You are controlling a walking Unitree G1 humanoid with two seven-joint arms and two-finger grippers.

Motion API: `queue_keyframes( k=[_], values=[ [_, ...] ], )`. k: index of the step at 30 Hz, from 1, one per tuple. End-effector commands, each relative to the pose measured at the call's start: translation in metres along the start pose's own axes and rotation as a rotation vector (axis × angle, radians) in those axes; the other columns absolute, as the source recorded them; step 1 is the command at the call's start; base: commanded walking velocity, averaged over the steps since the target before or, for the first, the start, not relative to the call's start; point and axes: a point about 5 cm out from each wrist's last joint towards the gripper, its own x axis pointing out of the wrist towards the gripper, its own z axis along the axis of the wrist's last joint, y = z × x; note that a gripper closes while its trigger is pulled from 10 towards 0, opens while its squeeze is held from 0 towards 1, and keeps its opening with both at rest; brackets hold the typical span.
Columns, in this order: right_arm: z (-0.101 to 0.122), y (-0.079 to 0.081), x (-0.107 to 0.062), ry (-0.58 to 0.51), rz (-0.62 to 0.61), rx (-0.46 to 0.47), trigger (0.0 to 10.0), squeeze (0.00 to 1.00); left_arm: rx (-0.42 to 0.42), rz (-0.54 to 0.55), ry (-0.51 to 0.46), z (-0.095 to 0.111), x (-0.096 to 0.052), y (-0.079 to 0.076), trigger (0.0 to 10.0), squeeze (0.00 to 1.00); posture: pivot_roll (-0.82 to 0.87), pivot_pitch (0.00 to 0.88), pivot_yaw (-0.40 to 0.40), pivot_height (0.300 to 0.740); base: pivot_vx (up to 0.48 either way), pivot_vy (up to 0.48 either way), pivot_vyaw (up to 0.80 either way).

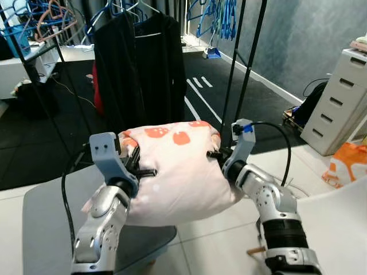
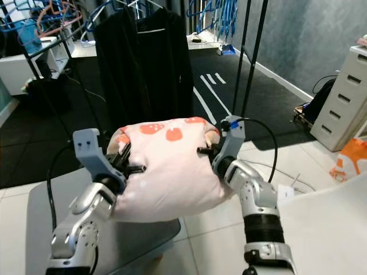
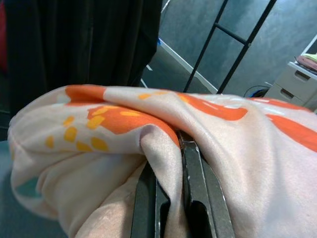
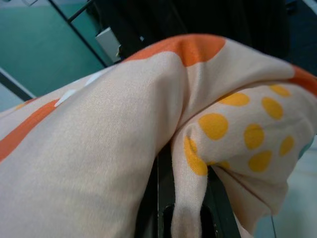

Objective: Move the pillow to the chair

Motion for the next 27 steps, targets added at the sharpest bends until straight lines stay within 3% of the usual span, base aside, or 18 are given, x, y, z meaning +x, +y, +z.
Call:
queue_keyframes(
  k=[1, 27],
  values=[
    [0.0104, 0.0137, 0.0061, -0.039, 0.058, -0.014, 10.0, 0.00, -0.031, -0.111, -0.028, 0.0046, 0.0031, -0.0224, 10.0, 0.00, -0.22, 0.000, 0.003, 0.740, 0.000, 0.000, -0.61],
    [0.0160, 0.0057, 0.0073, -0.059, -0.011, -0.032, 10.0, 0.00, -0.049, -0.136, -0.028, 0.0045, 0.0035, -0.0269, 10.0, 0.00, -0.21, 0.000, 0.007, 0.740, 0.000, 0.000, -0.61]
  ],
)
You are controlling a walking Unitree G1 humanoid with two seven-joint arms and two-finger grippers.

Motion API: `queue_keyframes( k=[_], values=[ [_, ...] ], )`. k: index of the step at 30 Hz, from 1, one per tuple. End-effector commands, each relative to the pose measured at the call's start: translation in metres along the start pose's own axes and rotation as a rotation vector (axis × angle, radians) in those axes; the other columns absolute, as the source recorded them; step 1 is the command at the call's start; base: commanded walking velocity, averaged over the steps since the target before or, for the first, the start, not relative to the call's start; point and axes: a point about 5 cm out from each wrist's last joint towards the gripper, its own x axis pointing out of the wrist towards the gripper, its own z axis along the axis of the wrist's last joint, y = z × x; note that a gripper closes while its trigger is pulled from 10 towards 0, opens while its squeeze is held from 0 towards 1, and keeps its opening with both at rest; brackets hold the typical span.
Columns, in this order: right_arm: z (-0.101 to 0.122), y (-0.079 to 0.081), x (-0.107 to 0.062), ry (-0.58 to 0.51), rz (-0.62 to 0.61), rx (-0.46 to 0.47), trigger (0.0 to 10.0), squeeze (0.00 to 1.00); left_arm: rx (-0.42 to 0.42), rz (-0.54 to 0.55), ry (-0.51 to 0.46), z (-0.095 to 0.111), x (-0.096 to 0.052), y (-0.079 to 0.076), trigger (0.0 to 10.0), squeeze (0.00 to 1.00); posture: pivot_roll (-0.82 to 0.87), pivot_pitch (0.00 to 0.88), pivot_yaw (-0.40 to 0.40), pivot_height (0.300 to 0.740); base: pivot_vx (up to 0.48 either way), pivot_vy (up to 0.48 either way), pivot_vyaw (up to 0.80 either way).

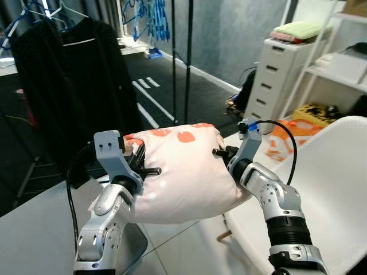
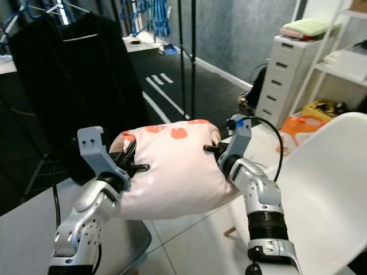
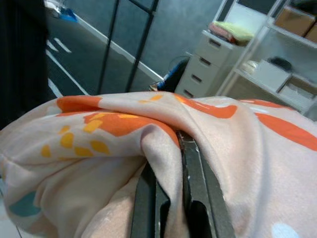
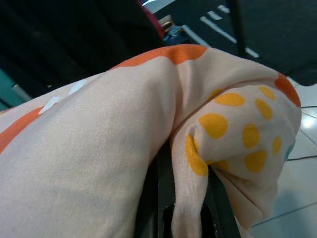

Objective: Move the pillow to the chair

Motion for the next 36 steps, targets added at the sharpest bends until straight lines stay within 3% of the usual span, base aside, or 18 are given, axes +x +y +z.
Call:
queue_keyframes(
  k=[1, 12, 25, 36],
  values=[
    [0.009, 0.015, 0.006, -0.041, 0.062, -0.020, 10.0, 0.00, -0.039, -0.104, -0.028, 0.003, 0.002, -0.021, 10.0, 0.00, -0.21, 0.000, 0.008, 0.740, 0.000, 0.000, -0.61],
    [0.011, 0.009, 0.004, -0.048, 0.023, -0.044, 10.0, 0.00, -0.045, -0.121, -0.022, 0.002, 0.004, -0.024, 10.0, 0.00, -0.22, 0.000, 0.016, 0.740, 0.000, 0.000, -0.62],
    [0.015, -0.025, -0.004, -0.006, -0.183, -0.128, 10.0, 0.00, -0.036, -0.146, -0.012, 0.000, 0.003, -0.028, 10.0, 0.00, -0.22, 0.000, 0.023, 0.740, 0.000, 0.000, -0.61],
    [0.012, -0.025, -0.004, 0.009, -0.186, -0.140, 10.0, 0.00, -0.029, -0.150, -0.008, 0.000, 0.002, -0.028, 10.0, 0.00, -0.22, 0.000, 0.025, 0.740, 0.000, 0.000, -0.61]
  ],
)
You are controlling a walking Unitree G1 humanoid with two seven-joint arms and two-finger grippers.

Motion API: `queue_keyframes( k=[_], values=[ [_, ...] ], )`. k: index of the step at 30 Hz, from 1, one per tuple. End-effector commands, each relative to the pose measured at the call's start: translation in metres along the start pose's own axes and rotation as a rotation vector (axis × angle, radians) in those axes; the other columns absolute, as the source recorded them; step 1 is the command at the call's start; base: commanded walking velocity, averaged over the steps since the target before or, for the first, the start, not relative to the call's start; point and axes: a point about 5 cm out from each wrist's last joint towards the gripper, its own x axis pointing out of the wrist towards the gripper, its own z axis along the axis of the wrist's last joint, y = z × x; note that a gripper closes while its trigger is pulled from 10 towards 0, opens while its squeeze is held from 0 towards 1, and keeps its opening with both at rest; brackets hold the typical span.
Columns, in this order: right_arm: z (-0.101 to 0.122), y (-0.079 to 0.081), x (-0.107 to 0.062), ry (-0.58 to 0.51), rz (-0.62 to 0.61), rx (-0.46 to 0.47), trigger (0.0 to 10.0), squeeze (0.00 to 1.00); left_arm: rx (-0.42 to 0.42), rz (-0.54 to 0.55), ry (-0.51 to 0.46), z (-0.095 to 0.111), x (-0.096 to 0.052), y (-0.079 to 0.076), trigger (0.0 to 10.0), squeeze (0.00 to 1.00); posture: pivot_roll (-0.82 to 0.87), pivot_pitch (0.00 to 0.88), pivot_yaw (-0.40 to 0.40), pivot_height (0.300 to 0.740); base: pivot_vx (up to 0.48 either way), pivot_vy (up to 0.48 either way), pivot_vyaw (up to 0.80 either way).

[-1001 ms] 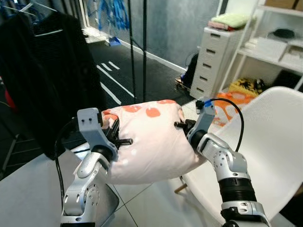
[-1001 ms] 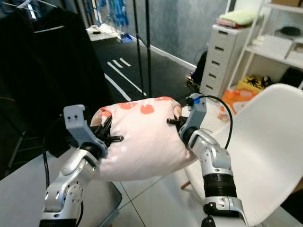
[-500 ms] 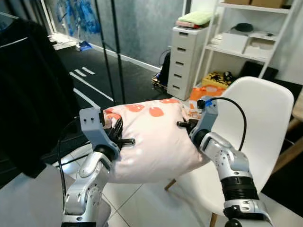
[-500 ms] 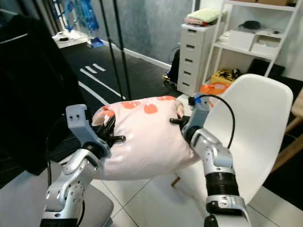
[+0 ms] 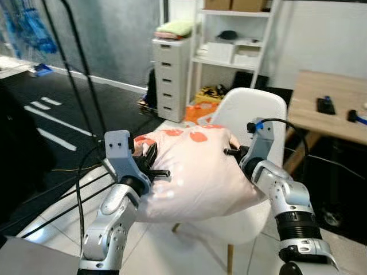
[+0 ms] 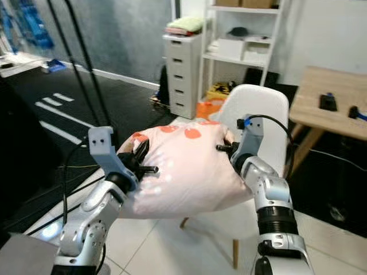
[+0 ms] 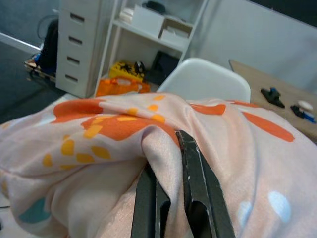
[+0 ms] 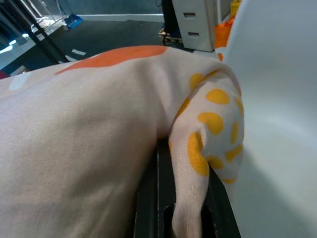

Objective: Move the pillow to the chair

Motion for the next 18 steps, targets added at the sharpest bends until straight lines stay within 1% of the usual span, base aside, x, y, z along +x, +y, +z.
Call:
queue_keyframes(
  k=[1, 5, 7, 12, 16, 18],
  values=[
    [0.005, 0.009, 0.003, -0.028, 0.030, -0.022, 10.0, 0.00, -0.017, -0.074, -0.033, 0.004, 0.001, -0.014, 10.0, 0.00, -0.22, 0.000, 0.025, 0.740, 0.000, 0.000, -0.61],
    [0.002, 0.007, 0.003, -0.006, 0.024, -0.035, 10.0, 0.00, -0.014, -0.076, -0.031, 0.004, 0.001, -0.014, 10.0, 0.00, -0.22, 0.000, 0.024, 0.740, 0.000, 0.000, -0.61],
    [-0.001, 0.007, 0.002, 0.013, 0.028, -0.039, 10.0, 0.00, -0.014, -0.086, -0.028, 0.004, 0.000, -0.015, 10.0, 0.00, -0.23, 0.000, 0.024, 0.740, 0.000, -0.122, 0.00],
    [-0.009, 0.009, 0.002, 0.063, 0.050, -0.052, 10.0, 0.00, -0.005, -0.118, -0.002, 0.000, -0.002, -0.019, 10.0, 0.00, -0.23, 0.000, 0.025, 0.740, 0.000, -0.472, 0.00],
    [-0.012, 0.009, 0.002, 0.088, 0.058, -0.064, 10.0, 0.00, 0.000, -0.119, 0.000, 0.000, -0.001, -0.020, 10.0, 0.00, -0.22, 0.000, 0.023, 0.740, 0.000, -0.472, 0.00],
    [-0.016, 0.010, 0.002, 0.112, 0.064, -0.078, 10.0, 0.00, -0.017, -0.104, -0.005, 0.000, -0.001, -0.018, 10.0, 0.00, -0.22, 0.000, 0.027, 0.740, 0.000, 0.000, 0.00]
  ],
)
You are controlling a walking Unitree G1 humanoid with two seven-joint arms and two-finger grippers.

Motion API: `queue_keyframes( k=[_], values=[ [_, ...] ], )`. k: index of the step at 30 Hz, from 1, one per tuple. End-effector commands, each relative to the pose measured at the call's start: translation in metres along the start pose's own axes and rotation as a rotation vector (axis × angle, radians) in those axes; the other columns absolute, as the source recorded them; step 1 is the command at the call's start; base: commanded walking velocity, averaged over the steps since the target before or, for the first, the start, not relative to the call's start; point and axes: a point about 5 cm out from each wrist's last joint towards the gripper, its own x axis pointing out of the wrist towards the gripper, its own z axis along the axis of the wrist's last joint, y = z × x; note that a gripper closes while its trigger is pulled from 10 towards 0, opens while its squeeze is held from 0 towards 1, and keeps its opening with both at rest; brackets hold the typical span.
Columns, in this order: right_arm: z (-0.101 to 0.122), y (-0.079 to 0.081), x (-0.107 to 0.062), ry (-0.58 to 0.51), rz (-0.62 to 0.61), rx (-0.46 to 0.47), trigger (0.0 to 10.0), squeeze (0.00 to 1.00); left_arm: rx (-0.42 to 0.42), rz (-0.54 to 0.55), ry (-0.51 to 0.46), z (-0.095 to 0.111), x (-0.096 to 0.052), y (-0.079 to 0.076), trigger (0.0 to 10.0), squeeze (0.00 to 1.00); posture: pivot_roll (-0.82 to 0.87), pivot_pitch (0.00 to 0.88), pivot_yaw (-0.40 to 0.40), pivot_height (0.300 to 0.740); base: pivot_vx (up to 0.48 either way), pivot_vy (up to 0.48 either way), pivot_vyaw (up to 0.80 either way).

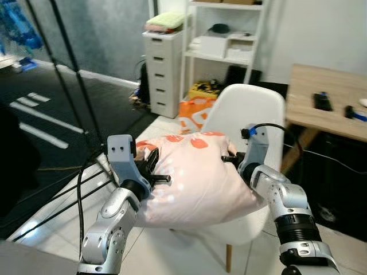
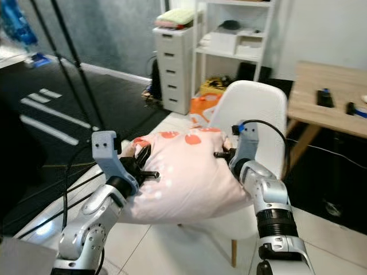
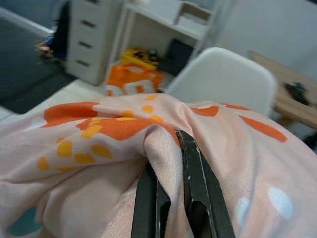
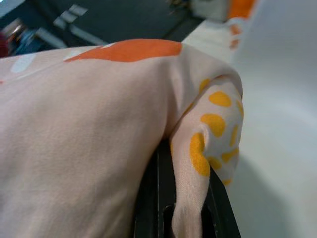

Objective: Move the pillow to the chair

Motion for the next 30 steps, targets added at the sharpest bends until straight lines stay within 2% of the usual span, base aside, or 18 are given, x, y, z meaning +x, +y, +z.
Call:
queue_keyframes(
  k=[1, 17, 21, 24, 30],
  values=[
    [-0.001, 0.009, 0.003, 0.017, 0.052, -0.021, 10.0, 0.00, -0.023, -0.087, -0.037, 0.006, 0.003, -0.018, 10.0, 0.00, -0.22, 0.000, 0.028, 0.740, 0.000, 0.000, 0.00],
    [-0.009, 0.013, 0.003, 0.061, 0.077, -0.032, 10.0, 0.00, 0.006, -0.091, -0.018, 0.004, -0.001, -0.015, 10.0, 0.00, -0.20, 0.000, 0.027, 0.740, 0.000, 0.000, 0.00],
    [-0.011, 0.013, 0.002, 0.074, 0.083, -0.035, 10.0, 0.00, 0.021, -0.148, 0.008, 0.002, -0.002, -0.021, 10.0, 0.00, -0.20, 0.000, 0.022, 0.740, 0.000, -0.480, 0.00],
    [-0.012, 0.013, 0.002, 0.078, 0.086, -0.037, 10.0, 0.00, 0.024, -0.130, -0.009, 0.004, -0.001, -0.021, 10.0, 0.00, -0.20, 0.000, 0.022, 0.740, 0.000, -0.444, 0.00],
    [-0.013, 0.011, 0.000, 0.093, 0.086, -0.049, 10.0, 0.00, 0.028, -0.116, -0.014, 0.007, 0.000, -0.021, 10.0, 0.00, -0.21, 0.000, 0.026, 0.740, 0.000, 0.000, 0.00]
  ],
)
